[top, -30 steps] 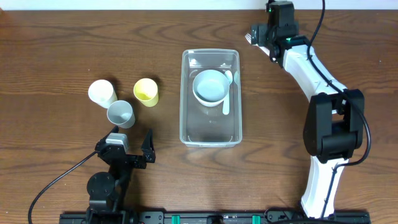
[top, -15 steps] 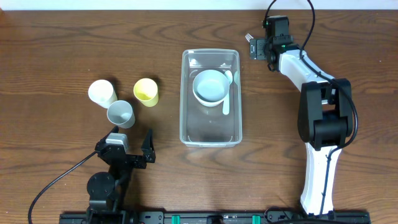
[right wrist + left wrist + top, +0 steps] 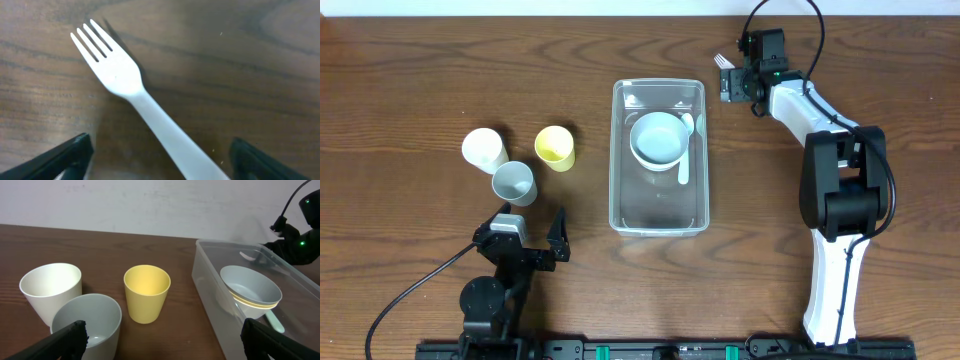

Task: Pack container

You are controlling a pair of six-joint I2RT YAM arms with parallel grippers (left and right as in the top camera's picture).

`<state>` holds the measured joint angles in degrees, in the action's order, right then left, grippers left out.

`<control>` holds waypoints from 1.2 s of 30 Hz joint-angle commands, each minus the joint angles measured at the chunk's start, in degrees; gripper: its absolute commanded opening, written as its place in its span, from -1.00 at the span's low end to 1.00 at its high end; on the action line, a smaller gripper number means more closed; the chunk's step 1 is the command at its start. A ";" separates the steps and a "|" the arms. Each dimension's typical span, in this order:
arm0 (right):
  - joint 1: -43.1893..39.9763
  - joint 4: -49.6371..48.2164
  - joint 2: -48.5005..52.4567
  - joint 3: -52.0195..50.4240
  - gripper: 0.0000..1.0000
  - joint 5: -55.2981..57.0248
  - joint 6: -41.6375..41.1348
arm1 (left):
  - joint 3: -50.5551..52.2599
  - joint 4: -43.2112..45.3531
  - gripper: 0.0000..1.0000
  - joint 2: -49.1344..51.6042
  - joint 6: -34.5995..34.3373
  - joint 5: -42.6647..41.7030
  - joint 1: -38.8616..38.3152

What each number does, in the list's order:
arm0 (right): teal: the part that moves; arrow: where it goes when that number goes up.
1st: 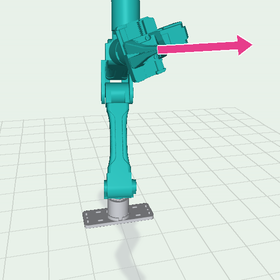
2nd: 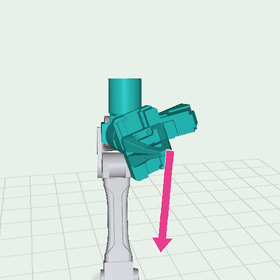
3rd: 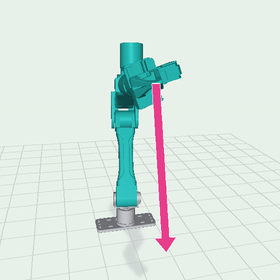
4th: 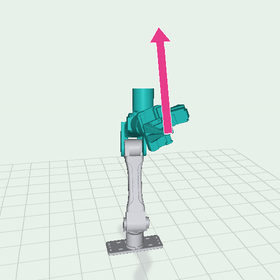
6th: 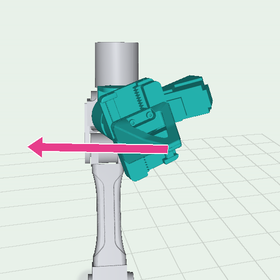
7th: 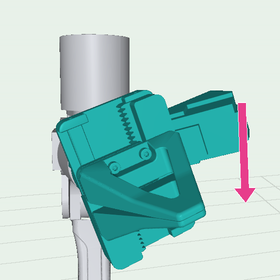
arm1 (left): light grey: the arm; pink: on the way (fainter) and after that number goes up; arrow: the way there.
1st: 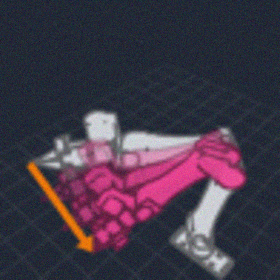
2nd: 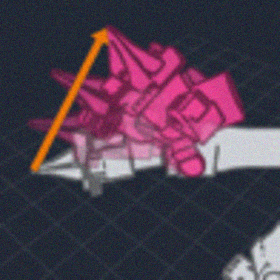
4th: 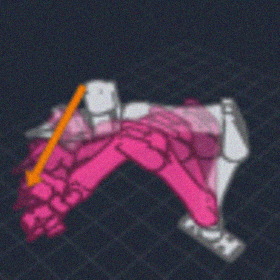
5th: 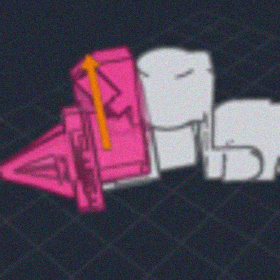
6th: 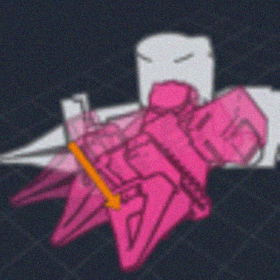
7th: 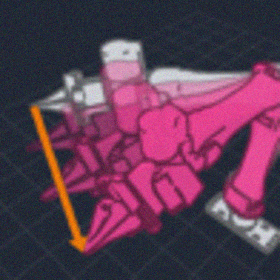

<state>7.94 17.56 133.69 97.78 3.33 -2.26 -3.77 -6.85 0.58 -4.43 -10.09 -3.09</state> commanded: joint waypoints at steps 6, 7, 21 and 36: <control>-0.55 3.43 1.07 0.76 0.21 -0.59 0.22 | 1.64 -0.52 0.96 -0.35 0.76 0.35 0.13; -0.55 3.96 1.07 0.76 0.11 -0.59 0.22 | 1.64 -0.52 0.96 -0.35 0.74 0.35 0.13; -0.59 7.65 1.05 0.74 -0.49 -0.61 0.22 | 1.64 -0.52 0.96 -0.35 0.74 0.35 0.13; -0.59 10.34 1.05 0.74 -0.65 -7.72 0.22 | 1.64 -0.52 0.96 -0.35 0.76 0.35 0.13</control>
<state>7.84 26.39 133.64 99.18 0.05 -2.28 -3.77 -6.85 0.58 -4.43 -10.09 -3.09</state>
